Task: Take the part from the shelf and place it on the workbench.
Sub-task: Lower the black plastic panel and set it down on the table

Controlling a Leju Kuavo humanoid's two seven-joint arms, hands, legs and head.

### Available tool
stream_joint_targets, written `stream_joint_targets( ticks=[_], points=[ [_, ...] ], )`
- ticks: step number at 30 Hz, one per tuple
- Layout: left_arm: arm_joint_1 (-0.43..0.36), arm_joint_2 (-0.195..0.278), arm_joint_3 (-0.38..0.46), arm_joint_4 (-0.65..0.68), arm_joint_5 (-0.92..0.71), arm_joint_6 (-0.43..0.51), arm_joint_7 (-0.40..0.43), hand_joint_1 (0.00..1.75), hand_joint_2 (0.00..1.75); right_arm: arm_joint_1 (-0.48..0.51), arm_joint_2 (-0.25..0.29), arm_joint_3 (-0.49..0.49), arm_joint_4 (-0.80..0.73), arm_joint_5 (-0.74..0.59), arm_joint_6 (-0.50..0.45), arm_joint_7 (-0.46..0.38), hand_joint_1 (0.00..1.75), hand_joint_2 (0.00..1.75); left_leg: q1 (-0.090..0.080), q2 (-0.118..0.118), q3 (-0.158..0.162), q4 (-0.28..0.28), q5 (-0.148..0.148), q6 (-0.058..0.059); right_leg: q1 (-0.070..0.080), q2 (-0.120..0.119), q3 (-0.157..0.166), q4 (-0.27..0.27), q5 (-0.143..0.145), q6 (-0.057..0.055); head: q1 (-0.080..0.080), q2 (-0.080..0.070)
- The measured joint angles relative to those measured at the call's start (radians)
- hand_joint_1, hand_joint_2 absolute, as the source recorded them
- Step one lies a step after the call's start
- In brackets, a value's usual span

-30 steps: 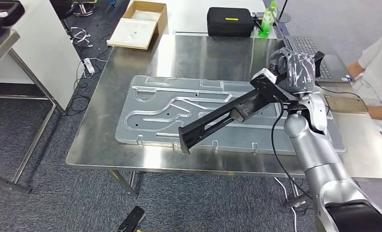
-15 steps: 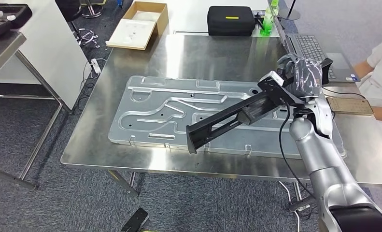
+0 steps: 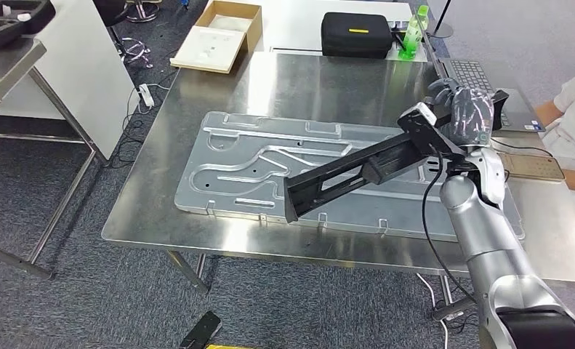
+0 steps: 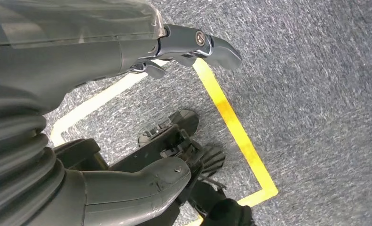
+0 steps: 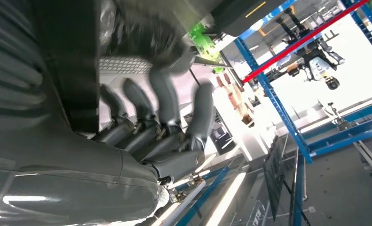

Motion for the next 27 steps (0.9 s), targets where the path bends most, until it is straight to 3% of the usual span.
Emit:
stream_joint_targets(
  ticks=[2, 3, 4, 6, 8, 11, 13, 16, 17, 18, 19, 21, 23, 25, 27],
  points=[
    [0.002, 0.0, -0.006, 0.0, -0.003, 0.008, 0.003, 0.0, 0.44, 0.005, -0.003, -0.003, 0.009, 0.0, 0.0, -0.003, 0.0, 0.0, 0.001, 0.0, -0.001, 0.002, 0.0, 0.0, -0.008, 0.0, -0.047, 0.098, -0.032, 0.009, 0.0, 0.0],
    [0.003, 0.0, -0.008, 0.0, -0.001, 0.008, 0.002, 0.0, 0.0, 0.007, -0.004, -0.003, 0.013, 0.001, 0.0, -0.004, 0.0, 0.0, 0.002, 0.0, -0.002, 0.005, -0.001, -0.001, -0.013, 0.0, -0.048, 0.101, -0.021, 0.014, 0.0, 0.0],
    [0.003, 0.0, -0.008, 0.0, 0.002, 0.007, 0.001, 0.0, 0.0, 0.008, -0.004, -0.003, 0.016, 0.001, 0.0, -0.005, 0.0, 0.0, 0.004, -0.001, -0.003, 0.009, -0.003, -0.005, -0.017, 0.0, -0.03, 0.065, 0.006, 0.018, 0.0, 0.0],
    [0.003, 0.0, -0.008, 0.0, 0.008, 0.006, -0.002, 0.0, 0.0, 0.006, -0.006, -0.005, 0.019, 0.001, 0.001, -0.002, 0.0, 0.87, 0.007, -0.002, -0.005, 0.021, -0.012, -0.016, -0.025, 0.001, 0.034, -0.057, 0.06, 0.026, 0.0, 0.0],
    [0.002, 0.0, -0.008, 0.0, 0.011, 0.006, -0.006, 0.0, 0.0, 0.002, -0.008, -0.01, 0.024, 0.0, 0.005, 0.008, 0.0, 1.75, 0.005, -0.004, -0.011, 0.032, -0.018, -0.028, -0.024, 0.005, 0.068, -0.128, 0.077, 0.02, 0.0, 0.0],
    [0.003, 0.0, -0.008, 0.0, 0.012, 0.006, -0.009, 0.0, 0.0, -0.008, -0.011, -0.016, 0.039, -0.001, 0.036, 0.033, 0.0, 1.75, 0.005, -0.005, -0.015, 0.034, -0.019, -0.042, -0.021, 0.007, 0.066, -0.133, 0.077, -0.005, -0.001, 0.0],
    [0.003, 0.0, -0.008, 0.0, 0.013, 0.006, -0.011, 0.0, 0.0, -0.031, -0.015, -0.018, 0.063, -0.019, 0.096, 0.064, 0.0, 1.75, 0.007, -0.003, -0.032, 0.073, -0.048, -0.05, -0.022, 0.006, 0.064, -0.136, 0.081, -0.02, -0.001, 0.0],
    [0.004, 0.001, -0.008, 0.0, 0.013, 0.006, -0.014, 0.0, 0.0, -0.084, -0.023, -0.025, 0.133, -0.088, 0.203, 0.112, 0.0, 1.75, 0.008, -0.001, -0.112, 0.25, -0.138, -0.055, -0.017, 0.004, 0.06, -0.137, 0.084, -0.031, -0.001, 0.0],
    [0.005, 0.001, -0.008, 0.0, 0.013, 0.006, -0.015, 0.0, 0.0, -0.1, -0.027, -0.028, 0.16, -0.108, 0.232, 0.126, 0.0, 1.75, 0.008, -0.001, -0.134, 0.298, -0.153, -0.054, -0.014, 0.004, 0.059, -0.136, 0.084, -0.032, -0.001, 0.0],
    [0.006, 0.002, -0.008, 0.0, 0.013, 0.006, -0.015, 0.0, 0.0, -0.115, -0.032, -0.03, 0.186, -0.123, 0.255, 0.138, 0.0, 1.75, 0.008, -0.001, -0.141, 0.313, -0.149, -0.052, -0.011, 0.004, 0.059, -0.136, 0.084, -0.033, -0.001, 0.0],
    [0.006, 0.002, -0.008, 0.0, 0.013, 0.006, -0.015, 0.0, 0.0, -0.131, -0.038, -0.031, 0.21, -0.134, 0.275, 0.149, 0.0, 1.75, 0.007, -0.001, -0.128, 0.288, -0.126, -0.046, -0.009, 0.003, 0.06, -0.136, 0.084, -0.033, -0.001, 0.0],
    [0.006, 0.004, -0.008, 0.0, 0.013, 0.006, -0.016, 0.0, 0.0, -0.161, -0.049, -0.033, 0.252, -0.146, 0.3, 0.166, 0.0, 1.75, 0.0, -0.001, -0.068, 0.163, -0.061, -0.028, -0.005, 0.002, 0.062, -0.136, 0.084, -0.033, -0.001, 0.0],
    [0.005, 0.006, -0.008, 0.0, 0.014, 0.005, -0.016, 0.0, 0.0, -0.192, -0.059, -0.035, 0.286, -0.151, 0.329, 0.189, 0.0, 0.87, -0.007, 0.0, -0.019, 0.061, -0.029, -0.014, -0.002, 0.001, 0.059, -0.136, 0.086, -0.028, -0.001, 0.0],
    [0.005, 0.008, -0.008, 0.0, 0.015, 0.003, -0.015, 0.0, 0.0, -0.222, -0.068, -0.036, 0.329, -0.158, 0.385, 0.229, 0.0, 0.0, -0.011, 0.0, -0.009, 0.036, -0.029, -0.011, -0.004, 0.001, 0.057, -0.14, 0.091, -0.019, -0.001, 0.0],
    [0.005, 0.009, -0.008, 0.0, 0.015, 0.001, -0.015, 0.0, 0.0, -0.247, -0.077, -0.036, 0.373, -0.169, 0.44, 0.27, 0.0, 0.0, -0.005, 0.0, -0.003, 0.019, -0.017, -0.007, -0.005, 0.001, 0.057, -0.141, 0.09, -0.008, -0.001, 0.0]
  ],
)
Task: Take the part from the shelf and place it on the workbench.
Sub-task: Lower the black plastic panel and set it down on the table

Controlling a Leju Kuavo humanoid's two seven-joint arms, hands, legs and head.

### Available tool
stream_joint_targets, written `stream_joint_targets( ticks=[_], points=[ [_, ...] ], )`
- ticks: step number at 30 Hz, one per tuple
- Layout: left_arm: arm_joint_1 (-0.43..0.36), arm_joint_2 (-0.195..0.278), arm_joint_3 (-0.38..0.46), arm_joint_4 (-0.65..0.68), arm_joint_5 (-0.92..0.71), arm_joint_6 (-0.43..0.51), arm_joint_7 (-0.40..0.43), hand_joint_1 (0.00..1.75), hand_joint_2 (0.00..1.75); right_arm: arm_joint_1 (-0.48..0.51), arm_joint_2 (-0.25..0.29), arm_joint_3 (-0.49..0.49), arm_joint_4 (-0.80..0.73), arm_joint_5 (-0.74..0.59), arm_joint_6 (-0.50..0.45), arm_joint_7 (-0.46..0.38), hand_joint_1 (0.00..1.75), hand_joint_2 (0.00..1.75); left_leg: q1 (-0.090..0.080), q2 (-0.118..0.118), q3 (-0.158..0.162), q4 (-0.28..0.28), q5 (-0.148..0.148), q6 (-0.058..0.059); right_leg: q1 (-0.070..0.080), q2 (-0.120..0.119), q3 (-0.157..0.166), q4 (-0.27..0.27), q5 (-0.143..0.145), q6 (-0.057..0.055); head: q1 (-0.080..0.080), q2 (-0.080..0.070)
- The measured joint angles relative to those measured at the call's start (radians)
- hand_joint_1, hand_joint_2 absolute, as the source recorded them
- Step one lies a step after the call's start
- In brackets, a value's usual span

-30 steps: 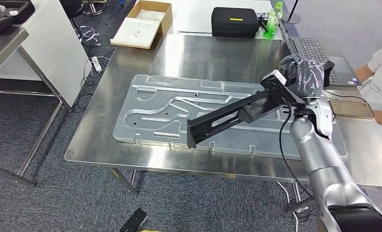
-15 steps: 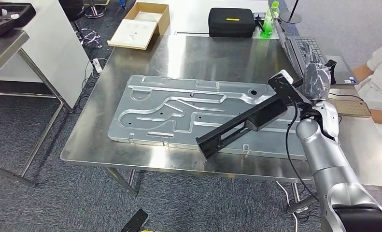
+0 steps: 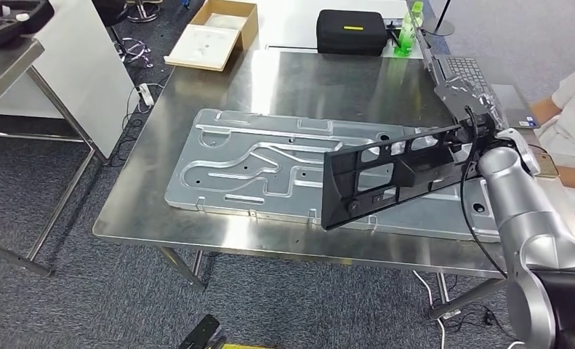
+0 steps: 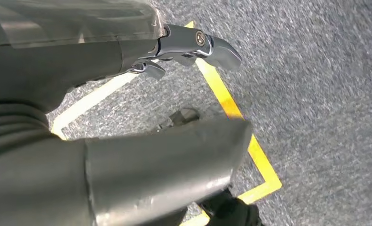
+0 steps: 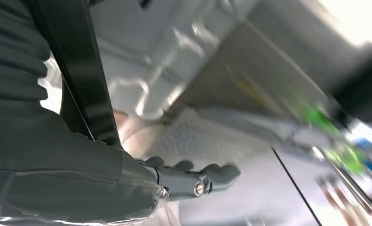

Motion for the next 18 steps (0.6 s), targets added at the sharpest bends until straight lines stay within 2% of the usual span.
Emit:
stream_joint_targets(
  ticks=[2, 4, 5, 6, 7, 8, 10, 12, 15, 17, 18],
  points=[
    [-0.002, 0.001, 0.0, 0.0, -0.001, -0.001, 0.001, 0.0, 0.0, -0.026, -0.01, -0.002, 0.041, -0.015, 0.029, 0.028, 0.0, 0.0, 0.006, 0.001, 0.007, -0.019, 0.013, 0.006, 0.0, 0.001, -0.024, 0.052, -0.035, 0.008, 0.001, 0.0],
    [-0.001, 0.001, 0.0, 0.0, -0.001, -0.001, 0.003, 0.0, 0.0, -0.046, -0.019, -0.006, 0.078, -0.032, 0.037, 0.042, 0.0, 0.0, 0.005, 0.0, 0.006, -0.021, 0.016, 0.01, -0.001, 0.001, -0.078, 0.168, -0.092, 0.015, 0.001, 0.0],
    [0.0, 0.001, 0.0, 0.0, -0.001, -0.001, 0.004, 0.0, 0.0, -0.052, -0.021, -0.009, 0.092, -0.041, 0.038, 0.047, 0.0, 0.44, 0.005, -0.001, 0.006, -0.02, 0.015, 0.01, -0.003, 0.001, -0.103, 0.22, -0.109, 0.018, 0.001, 0.0],
    [0.001, 0.001, 0.0, 0.0, -0.001, 0.0, 0.006, 0.0, 0.0, -0.057, -0.022, -0.013, 0.106, -0.051, 0.039, 0.055, 0.0, 0.87, 0.006, -0.001, 0.006, -0.018, 0.014, 0.009, -0.006, 0.001, -0.116, 0.244, -0.109, 0.022, 0.001, 0.0],
    [0.002, 0.001, 0.0, 0.0, -0.002, 0.001, 0.007, 0.0, 0.0, -0.064, -0.023, -0.017, 0.12, -0.061, 0.041, 0.064, 0.0, 1.31, 0.007, -0.001, 0.006, -0.015, 0.012, 0.008, -0.009, 0.0, -0.112, 0.236, -0.093, 0.025, 0.001, 0.0],
    [0.002, 0.001, 0.0, 0.0, -0.002, 0.002, 0.008, 0.0, 0.0, -0.07, -0.023, -0.021, 0.134, -0.07, 0.043, 0.072, 0.0, 1.75, 0.009, -0.001, 0.007, -0.011, 0.009, 0.005, -0.013, 0.0, -0.091, 0.192, -0.063, 0.028, 0.001, 0.0],
    [0.001, 0.001, 0.0, 0.0, -0.002, 0.005, 0.009, 0.0, 0.0, -0.079, -0.023, -0.026, 0.153, -0.08, 0.044, 0.081, 0.0, 1.75, 0.01, -0.003, 0.004, 0.001, 0.0, -0.004, -0.017, 0.0, -0.028, 0.069, -0.012, 0.031, 0.001, 0.0],
    [0.0, 0.001, 0.0, 0.0, -0.001, 0.009, 0.009, 0.0, 0.0, -0.086, -0.022, -0.029, 0.165, -0.082, 0.044, 0.086, 0.0, 1.75, 0.008, -0.005, 0.0, 0.01, -0.006, -0.015, -0.014, 0.002, 0.003, 0.004, 0.001, 0.023, 0.001, 0.0],
    [0.0, 0.002, 0.0, 0.0, -0.001, 0.013, 0.01, 0.0, 0.0, -0.09, -0.021, -0.034, 0.185, -0.083, 0.044, 0.091, 0.0, 1.75, 0.006, -0.005, -0.002, 0.012, -0.009, -0.029, -0.013, 0.005, 0.002, -0.001, 0.002, 0.003, 0.0, 0.0],
    [-0.001, 0.003, 0.0, 0.0, -0.001, 0.014, 0.009, 0.0, 0.0, -0.091, -0.019, -0.035, 0.195, -0.083, 0.044, 0.092, 0.0, 1.75, 0.008, -0.003, -0.021, 0.054, -0.04, -0.038, -0.016, 0.004, 0.003, -0.005, 0.006, -0.011, 0.0, 0.0],
    [-0.001, 0.003, 0.0, 0.0, -0.001, 0.014, 0.009, 0.0, 0.0, -0.092, -0.019, -0.036, 0.198, -0.083, 0.045, 0.093, 0.0, 1.75, 0.009, -0.002, -0.043, 0.105, -0.07, -0.041, -0.016, 0.003, 0.003, -0.005, 0.006, -0.015, -0.001, 0.0]
  ],
)
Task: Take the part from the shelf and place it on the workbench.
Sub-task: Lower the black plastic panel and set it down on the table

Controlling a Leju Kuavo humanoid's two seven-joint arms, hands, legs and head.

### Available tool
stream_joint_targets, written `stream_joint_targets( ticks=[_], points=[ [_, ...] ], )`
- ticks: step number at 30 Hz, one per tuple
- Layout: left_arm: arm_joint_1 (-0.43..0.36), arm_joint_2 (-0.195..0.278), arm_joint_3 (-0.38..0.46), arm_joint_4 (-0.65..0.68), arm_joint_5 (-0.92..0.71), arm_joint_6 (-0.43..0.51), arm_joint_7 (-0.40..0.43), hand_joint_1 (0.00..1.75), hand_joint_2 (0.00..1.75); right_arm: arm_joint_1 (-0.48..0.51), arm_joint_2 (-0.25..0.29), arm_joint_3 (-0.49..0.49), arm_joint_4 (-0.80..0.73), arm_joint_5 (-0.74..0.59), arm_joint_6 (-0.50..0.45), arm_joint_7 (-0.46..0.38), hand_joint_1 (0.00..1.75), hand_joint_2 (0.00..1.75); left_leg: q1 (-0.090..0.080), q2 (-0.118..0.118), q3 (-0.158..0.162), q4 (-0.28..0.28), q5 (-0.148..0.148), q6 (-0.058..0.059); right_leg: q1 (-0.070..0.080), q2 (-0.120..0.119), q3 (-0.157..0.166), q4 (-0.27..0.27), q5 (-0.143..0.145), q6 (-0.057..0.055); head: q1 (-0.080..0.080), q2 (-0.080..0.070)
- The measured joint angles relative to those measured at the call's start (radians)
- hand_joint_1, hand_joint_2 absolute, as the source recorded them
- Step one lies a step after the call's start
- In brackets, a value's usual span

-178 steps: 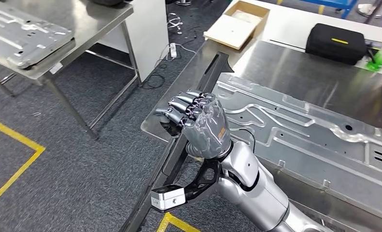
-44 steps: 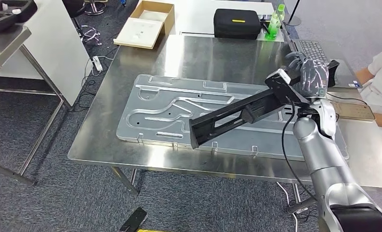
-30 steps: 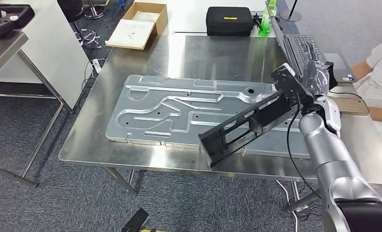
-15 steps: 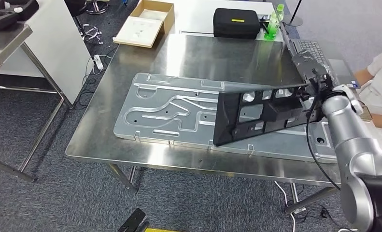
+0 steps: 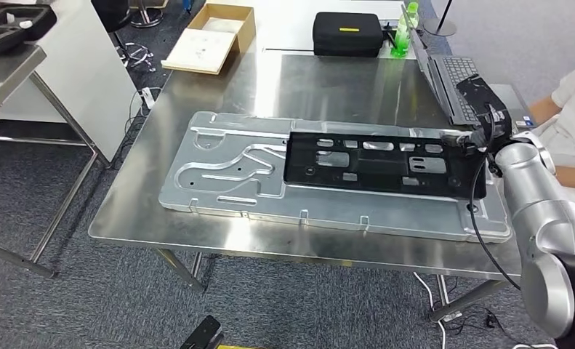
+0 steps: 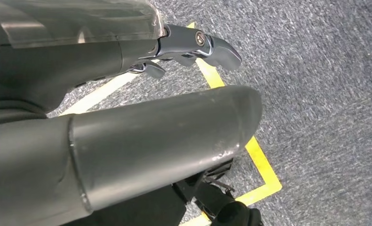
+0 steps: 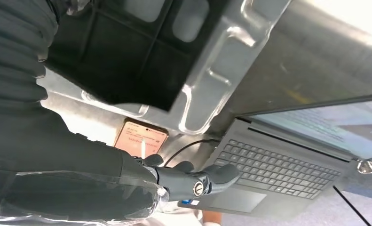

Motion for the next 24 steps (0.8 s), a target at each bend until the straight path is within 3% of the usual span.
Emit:
stream_joint_targets(
  ticks=[2, 3, 4, 5, 6, 8, 9, 13, 15, 17, 18, 19, 20, 23, 24],
  points=[
    [0.001, 0.0, 0.0, 0.0, 0.0, 0.001, -0.001, 0.0, 0.0, -0.001, 0.002, 0.0, 0.007, 0.0, 0.002, 0.004, 0.0, 1.75, 0.001, 0.001, -0.06, 0.131, -0.061, -0.004, 0.003, -0.001, -0.001, 0.0, 0.0, -0.005, 0.0, 0.0],
    [0.001, 0.001, 0.0, 0.0, 0.0, 0.001, -0.001, 0.0, 0.0, -0.001, 0.003, 0.0, 0.011, 0.0, 0.004, 0.006, 0.0, 1.31, 0.001, 0.001, -0.083, 0.177, -0.073, -0.004, 0.005, -0.001, -0.001, 0.001, -0.001, -0.005, 0.0, 0.0],
    [0.001, 0.001, 0.0, 0.0, 0.001, 0.002, -0.001, 0.0, 0.0, -0.001, 0.005, 0.0, 0.016, 0.0, 0.004, 0.008, 0.0, 0.87, 0.001, 0.001, -0.09, 0.189, -0.066, -0.003, 0.007, -0.001, -0.001, 0.001, -0.001, -0.005, 0.0, 0.0],
    [0.001, 0.002, 0.0, 0.0, 0.002, 0.003, -0.002, 0.0, 0.0, -0.001, 0.006, -0.001, 0.02, 0.0, 0.005, 0.008, 0.0, 0.44, 0.0, 0.0, -0.077, 0.161, -0.04, 0.001, 0.008, -0.001, 0.0, 0.001, -0.001, -0.006, 0.0, 0.0],
    [0.001, 0.002, 0.0, 0.0, 0.003, 0.004, -0.002, 0.0, 0.0, -0.003, 0.008, -0.001, 0.023, -0.001, 0.005, 0.007, 0.0, 0.0, -0.001, 0.0, -0.048, 0.098, -0.003, 0.007, 0.01, 0.0, 0.001, 0.001, -0.001, -0.005, 0.0, 0.0],
    [-0.001, 0.003, 0.0, 0.0, 0.005, 0.006, -0.006, 0.0, 0.0, -0.007, 0.012, -0.001, 0.026, -0.004, 0.001, -0.006, 0.0, 0.0, -0.005, 0.0, 0.017, -0.037, 0.05, 0.02, 0.012, 0.0, 0.002, 0.001, -0.001, -0.002, 0.0, 0.0],
    [-0.001, 0.003, 0.001, 0.0, 0.006, 0.006, -0.008, 0.0, 0.0, -0.008, 0.013, -0.001, 0.027, -0.008, -0.007, -0.024, 0.0, 0.0, -0.008, 0.0, 0.034, -0.076, 0.06, 0.024, 0.013, 0.0, 0.001, 0.001, 0.0, 0.002, 0.0, 0.0],
    [0.0, 0.005, 0.001, 0.0, 0.011, 0.011, -0.02, 0.0, 0.0, 0.016, 0.024, -0.006, -0.009, -0.015, -0.131, -0.242, 0.0, 0.0, -0.008, 0.001, 0.048, -0.111, 0.074, 0.039, 0.011, -0.001, 0.0, -0.001, 0.0, 0.023, 0.001, 0.0],
    [-0.001, 0.005, 0.002, 0.0, 0.013, 0.013, -0.026, 0.0, 0.0, 0.03, 0.03, -0.006, -0.039, -0.012, -0.189, -0.33, 0.0, 0.0, -0.003, 0.002, 0.054, -0.126, 0.085, 0.049, 0.01, -0.001, -0.025, 0.059, -0.041, 0.03, 0.001, 0.0],
    [0.0, 0.004, 0.002, 0.0, 0.015, 0.014, -0.028, 0.0, 0.0, 0.044, 0.034, -0.007, -0.051, -0.012, -0.206, -0.35, 0.0, 0.0, -0.004, 0.002, 0.053, -0.127, 0.087, 0.052, 0.009, -0.001, -0.081, 0.183, -0.103, 0.035, 0.001, 0.0],
    [0.002, 0.005, 0.002, 0.0, 0.015, 0.014, -0.028, 0.0, 0.0, 0.055, 0.036, -0.007, -0.056, -0.012, -0.209, -0.354, 0.0, 0.0, -0.004, 0.001, 0.053, -0.126, 0.086, 0.053, 0.008, -0.001, -0.104, 0.234, -0.119, 0.038, 0.002, 0.0],
    [0.004, 0.005, 0.002, 0.0, 0.015, 0.014, -0.028, 0.0, 0.0, 0.068, 0.038, -0.007, -0.064, -0.011, -0.221, -0.367, 0.0, 0.0, -0.004, 0.0, 0.052, -0.125, 0.086, 0.053, 0.008, -0.001, -0.113, 0.253, -0.118, 0.04, 0.001, 0.0],
    [0.005, 0.005, 0.002, 0.0, 0.014, 0.015, -0.028, 0.0, 0.0, 0.083, 0.04, -0.008, -0.08, -0.01, -0.243, -0.393, 0.0, 0.44, -0.004, -0.001, 0.052, -0.122, 0.085, 0.052, 0.007, -0.002, -0.103, 0.234, -0.098, 0.04, 0.002, 0.0],
    [0.005, 0.004, 0.002, 0.0, 0.008, 0.021, -0.028, 0.0, 0.0, 0.148, 0.061, -0.008, -0.2, 0.003, -0.345, -0.518, 0.0, 1.75, -0.006, -0.002, 0.049, -0.11, 0.076, 0.04, 0.01, -0.002, -0.009, 0.052, -0.018, 0.032, 0.002, 0.0],
    [0.005, 0.004, 0.002, 0.0, 0.005, 0.022, -0.027, 0.0, 0.0, 0.18, 0.074, -0.008, -0.263, 0.008, -0.366, -0.544, 0.0, 1.31, -0.007, -0.001, 0.048, -0.106, 0.073, 0.035, 0.012, -0.002, 0.011, 0.012, -0.009, 0.027, 0.001, 0.0]
  ],
)
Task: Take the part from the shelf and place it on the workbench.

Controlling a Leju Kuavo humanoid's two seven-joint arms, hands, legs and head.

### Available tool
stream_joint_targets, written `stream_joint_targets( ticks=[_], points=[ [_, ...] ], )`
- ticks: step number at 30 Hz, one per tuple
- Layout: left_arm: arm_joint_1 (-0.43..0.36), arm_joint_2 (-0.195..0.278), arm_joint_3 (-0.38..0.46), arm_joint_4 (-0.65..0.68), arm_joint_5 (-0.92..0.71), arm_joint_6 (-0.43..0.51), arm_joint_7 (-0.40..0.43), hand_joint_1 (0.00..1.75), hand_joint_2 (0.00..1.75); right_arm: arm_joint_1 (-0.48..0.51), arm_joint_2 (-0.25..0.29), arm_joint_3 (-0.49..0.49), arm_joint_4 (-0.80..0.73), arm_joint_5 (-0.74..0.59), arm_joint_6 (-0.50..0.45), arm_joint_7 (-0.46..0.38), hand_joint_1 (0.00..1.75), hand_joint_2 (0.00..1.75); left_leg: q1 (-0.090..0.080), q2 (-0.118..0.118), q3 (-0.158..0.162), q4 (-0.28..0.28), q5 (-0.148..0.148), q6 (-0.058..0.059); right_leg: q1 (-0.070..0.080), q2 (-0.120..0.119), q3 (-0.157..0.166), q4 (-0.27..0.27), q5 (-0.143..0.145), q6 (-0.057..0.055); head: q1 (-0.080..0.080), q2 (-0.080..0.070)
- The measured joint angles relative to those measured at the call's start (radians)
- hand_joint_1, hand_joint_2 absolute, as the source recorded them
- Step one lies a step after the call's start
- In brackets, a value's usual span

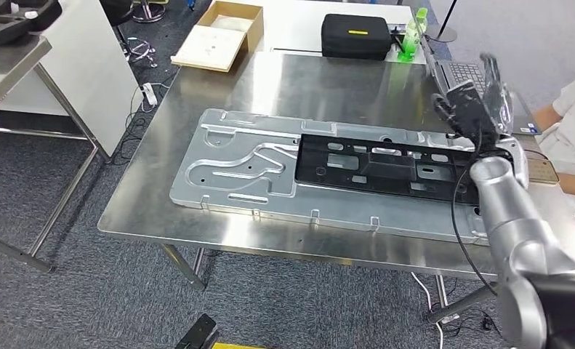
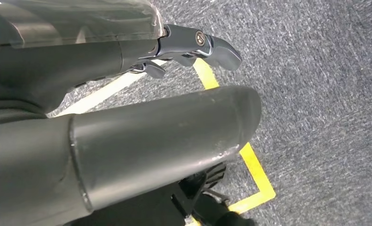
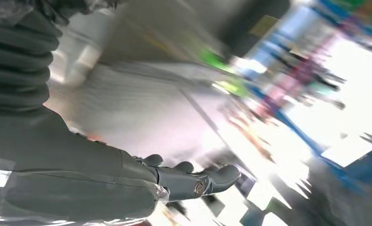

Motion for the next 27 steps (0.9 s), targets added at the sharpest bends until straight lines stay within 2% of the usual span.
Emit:
stream_joint_targets(
  ticks=[3, 5, 6, 8, 9, 10, 11, 12, 14, 16, 19, 21, 24, 25, 26, 27],
  points=[
    [0.001, 0.0, 0.0, 0.0, -0.005, 0.002, 0.002, 0.0, 0.0, 0.11, 0.049, 0.014, -0.215, -0.007, -0.001, 0.006, 0.0, 0.0, -0.002, 0.001, -0.001, 0.001, -0.004, -0.014, 0.004, 0.002, 0.009, -0.019, -0.002, -0.017, 0.0, 0.0],
    [0.0, 0.0, 0.001, 0.0, -0.003, 0.002, 0.003, 0.0, 0.0, 0.16, 0.082, 0.05, -0.345, -0.017, 0.022, 0.029, 0.0, 0.0, -0.001, 0.001, -0.009, 0.023, -0.024, -0.025, 0.0, 0.002, 0.009, -0.022, 0.0, -0.03, -0.001, 0.0],
    [0.0, 0.0, 0.002, 0.0, -0.002, 0.002, 0.004, 0.0, 0.0, 0.181, 0.096, 0.077, -0.408, -0.014, 0.03, 0.031, 0.0, 0.0, 0.0, 0.002, -0.026, 0.06, -0.049, -0.031, -0.002, 0.001, 0.009, -0.023, 0.0, -0.035, -0.001, 0.0],
    [0.001, 0.0, 0.005, 0.0, 0.0, 0.002, 0.01, 0.0, 0.0, 0.226, 0.123, 0.145, -0.526, 0.011, 0.034, 0.022, 0.0, 0.0, 0.003, 0.002, -0.083, 0.186, -0.114, -0.041, -0.001, -0.001, 0.01, -0.023, -0.001, -0.043, -0.002, 0.0],
    [0.002, 0.0, 0.006, 0.0, 0.001, 0.002, 0.015, 0.0, 0.0, 0.254, 0.135, 0.184, -0.58, 0.033, 0.03, 0.016, 0.0, 0.0, 0.005, 0.002, -0.111, 0.246, -0.136, -0.044, 0.0, -0.003, 0.01, -0.023, -0.002, -0.044, -0.002, 0.0],
    [0.004, 0.0, 0.008, 0.0, 0.002, 0.001, 0.02, 0.0, 0.0, 0.282, 0.148, 0.226, -0.631, 0.063, 0.021, 0.01, 0.0, 0.0, 0.005, 0.002, -0.127, 0.279, -0.14, -0.045, 0.001, -0.006, 0.01, -0.023, -0.003, -0.046, -0.002, 0.0],
    [0.005, 0.001, 0.008, 0.0, 0.002, 0.001, 0.026, 0.0, 0.0, 0.309, 0.162, 0.272, -0.677, 0.101, 0.004, 0.005, 0.0, 0.0, 0.006, 0.003, -0.125, 0.273, -0.124, -0.044, 0.001, -0.008, 0.011, -0.023, -0.004, -0.047, -0.002, 0.0],
    [0.005, 0.001, 0.009, 0.0, 0.002, 0.002, 0.031, 0.0, 0.0, 0.332, 0.174, 0.317, -0.718, 0.144, -0.02, 0.002, 0.0, 0.0, 0.006, 0.004, -0.105, 0.23, -0.094, -0.043, 0.002, -0.012, 0.013, -0.022, -0.006, -0.048, -0.002, 0.0],
    [0.004, 0.001, 0.009, 0.0, -0.001, 0.005, 0.038, 0.0, 0.0, 0.362, 0.193, 0.394, -0.779, 0.218, -0.073, -0.001, 0.0, 0.0, 0.002, 0.027, -0.039, 0.092, -0.031, -0.036, 0.004, -0.02, 0.018, -0.021, -0.01, -0.045, -0.002, 0.0],
    [0.002, -0.001, 0.009, 0.0, -0.005, 0.009, 0.042, 0.0, 0.0, 0.387, 0.203, 0.445, -0.825, 0.258, -0.113, 0.004, 0.0, 0.0, -0.004, 0.044, -0.001, 0.008, -0.006, -0.026, 0.01, -0.034, 0.021, -0.021, -0.013, -0.038, -0.001, 0.0],
    [0.011, -0.002, 0.009, 0.0, -0.01, 0.011, 0.048, 0.0, 0.0, 0.434, 0.215, 0.521, -0.896, 0.281, -0.147, 0.009, 0.0, 0.0, -0.005, 0.024, 0.001, -0.005, -0.002, -0.011, 0.011, -0.054, 0.025, -0.018, -0.02, -0.024, -0.001, 0.0],
    [0.015, -0.002, 0.009, 0.0, -0.011, 0.012, 0.049, 0.0, 0.0, 0.446, 0.221, 0.562, -0.926, 0.286, -0.157, 0.012, 0.0, 0.0, -0.001, 0.011, 0.003, -0.012, 0.004, 0.0, 0.008, -0.038, 0.01, 0.022, -0.052, -0.015, -0.001, 0.0],
    [0.015, -0.002, 0.01, 0.0, -0.006, 0.02, 0.046, 0.0, 0.0, 0.449, 0.221, 0.601, -0.95, 0.287, -0.164, 0.024, 0.0, 0.0, 0.0, -0.009, 0.001, -0.013, 0.009, 0.009, 0.005, -0.01, -0.07, 0.196, -0.142, -0.01, 0.0, 0.0],
    [0.015, -0.001, 0.011, 0.0, -0.004, 0.021, 0.045, 0.0, 0.0, 0.45, 0.22, 0.612, -0.954, 0.287, -0.164, 0.028, 0.0, 0.0, 0.0, -0.017, 0.0, -0.012, 0.009, 0.009, 0.005, -0.007, -0.09, 0.239, -0.152, -0.01, 0.0, 0.0],
    [0.015, -0.001, 0.013, 0.0, -0.003, 0.022, 0.044, 0.0, 0.0, 0.451, 0.22, 0.621, -0.957, 0.287, -0.165, 0.03, 0.0, 0.0, -0.001, -0.026, -0.001, -0.01, 0.009, 0.009, 0.006, -0.006, -0.094, 0.248, -0.145, -0.012, 0.0, 0.0],
    [0.015, 0.0, 0.014, 0.0, -0.002, 0.023, 0.044, 0.0, 0.0, 0.451, 0.22, 0.627, -0.96, 0.287, -0.165, 0.031, 0.0, 0.0, -0.001, -0.037, -0.002, -0.007, 0.009, 0.009, 0.006, -0.002, -0.077, 0.215, -0.118, -0.015, 0.0, 0.0]
  ],
)
